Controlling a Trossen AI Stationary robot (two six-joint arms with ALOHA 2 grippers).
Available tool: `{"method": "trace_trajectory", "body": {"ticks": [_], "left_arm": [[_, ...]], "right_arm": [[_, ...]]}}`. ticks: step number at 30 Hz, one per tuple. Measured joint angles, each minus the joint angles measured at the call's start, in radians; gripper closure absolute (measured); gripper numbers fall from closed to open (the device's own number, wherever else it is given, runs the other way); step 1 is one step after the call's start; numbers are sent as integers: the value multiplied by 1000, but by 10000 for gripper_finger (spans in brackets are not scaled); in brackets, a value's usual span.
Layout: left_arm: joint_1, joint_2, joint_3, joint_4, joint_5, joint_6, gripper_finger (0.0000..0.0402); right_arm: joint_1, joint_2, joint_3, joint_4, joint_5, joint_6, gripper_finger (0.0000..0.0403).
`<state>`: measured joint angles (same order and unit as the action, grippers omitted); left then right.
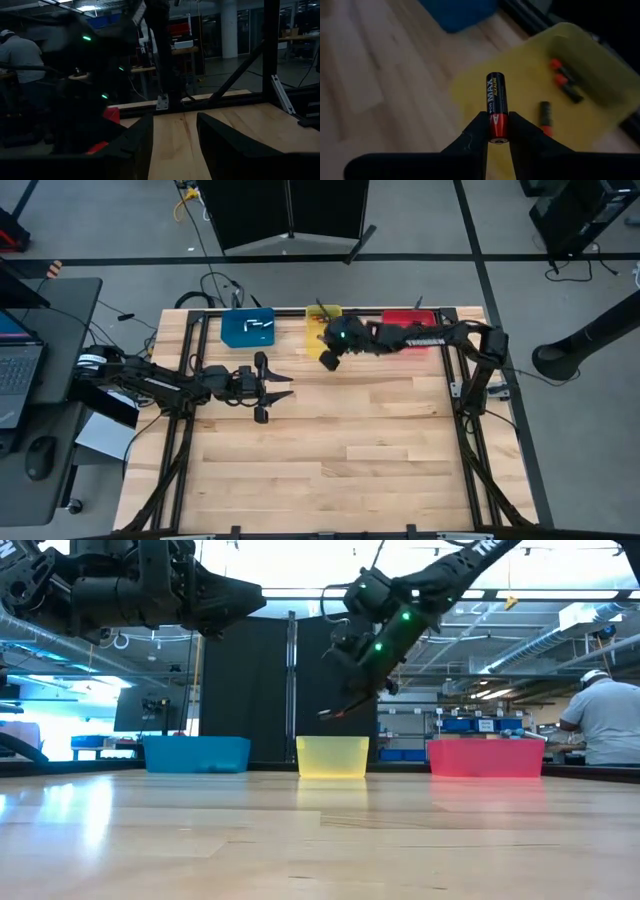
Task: Sort batteries
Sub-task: Put the black red battery into the yellow bin
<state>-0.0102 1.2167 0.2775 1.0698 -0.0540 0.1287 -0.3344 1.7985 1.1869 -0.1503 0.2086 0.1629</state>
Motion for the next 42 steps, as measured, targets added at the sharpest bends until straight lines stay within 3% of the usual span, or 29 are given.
{"method": "trace_trajectory", "body": {"ticks": [9,24,37,42], "left_arm": [[0,0,0,0,-1,0,241],[0,0,0,29,-21,10,241],[0,0,0,42,-49,24,241],[0,0,0,48,-49,24,241]], "right_arm": [[-139,0,156,-321,-90,-37,341],[-153,-1,386,-622,-109,-88,341],[-138,-1,562,-689,-124,-133,341],[-130,16,566,-690,-124,-132,341]]}}
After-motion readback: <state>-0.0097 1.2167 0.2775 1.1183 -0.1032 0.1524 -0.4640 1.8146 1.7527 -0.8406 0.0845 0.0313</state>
